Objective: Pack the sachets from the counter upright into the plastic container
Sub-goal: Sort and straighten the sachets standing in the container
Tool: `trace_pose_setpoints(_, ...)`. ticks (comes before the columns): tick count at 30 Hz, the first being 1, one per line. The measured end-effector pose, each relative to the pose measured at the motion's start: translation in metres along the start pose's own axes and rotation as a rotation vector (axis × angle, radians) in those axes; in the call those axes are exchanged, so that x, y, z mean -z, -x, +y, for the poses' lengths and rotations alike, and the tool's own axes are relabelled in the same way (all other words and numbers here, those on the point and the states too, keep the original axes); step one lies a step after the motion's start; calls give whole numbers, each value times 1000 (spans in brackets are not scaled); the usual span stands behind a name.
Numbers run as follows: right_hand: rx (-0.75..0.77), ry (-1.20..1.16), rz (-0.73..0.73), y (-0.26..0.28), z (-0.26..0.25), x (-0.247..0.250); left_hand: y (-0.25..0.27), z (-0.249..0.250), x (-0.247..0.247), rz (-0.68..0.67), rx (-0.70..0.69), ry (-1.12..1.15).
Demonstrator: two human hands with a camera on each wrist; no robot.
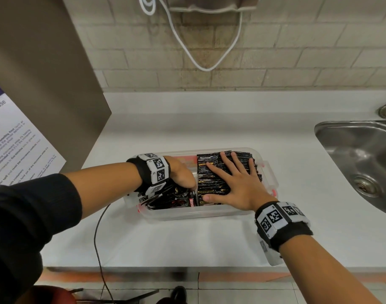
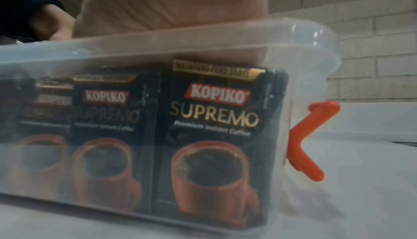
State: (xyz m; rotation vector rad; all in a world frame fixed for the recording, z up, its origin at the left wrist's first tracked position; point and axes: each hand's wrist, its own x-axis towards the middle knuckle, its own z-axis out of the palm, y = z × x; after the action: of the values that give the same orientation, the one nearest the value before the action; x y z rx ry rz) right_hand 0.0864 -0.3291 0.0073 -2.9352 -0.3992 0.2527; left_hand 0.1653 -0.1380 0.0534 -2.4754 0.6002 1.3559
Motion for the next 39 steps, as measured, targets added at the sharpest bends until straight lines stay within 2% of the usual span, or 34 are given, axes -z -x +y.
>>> trace_pose_setpoints(8,8,6,-1,1,-1,1,11,-1,9,-122,-27,355)
trace_pose_setpoints(12,9,1,1,1,0,0,15,-3,7,-152,-94,416)
trace_pose_setpoints(15,6,2,4,1,0,0,17,-1,5,-190,-110,354)
trace_pose_setpoints(17,7,-3,5,1,0,0,15,1,2,-195,-121,224)
trace_pose_setpoints(21,7,-2,8,1,0,-1,7,3,-4,-24,-123,-45)
trace_pose_setpoints(25,9,-3,7,1,1,-1,3,4,-7,28,-109,-169)
trace_pose_setpoints(34,6,5,10,0,2,-1,-4,6,-11,19,-107,-220)
trace_pose_setpoints(39,4,1,13,0,2,-3,5,-7,-7,82,-156,-205)
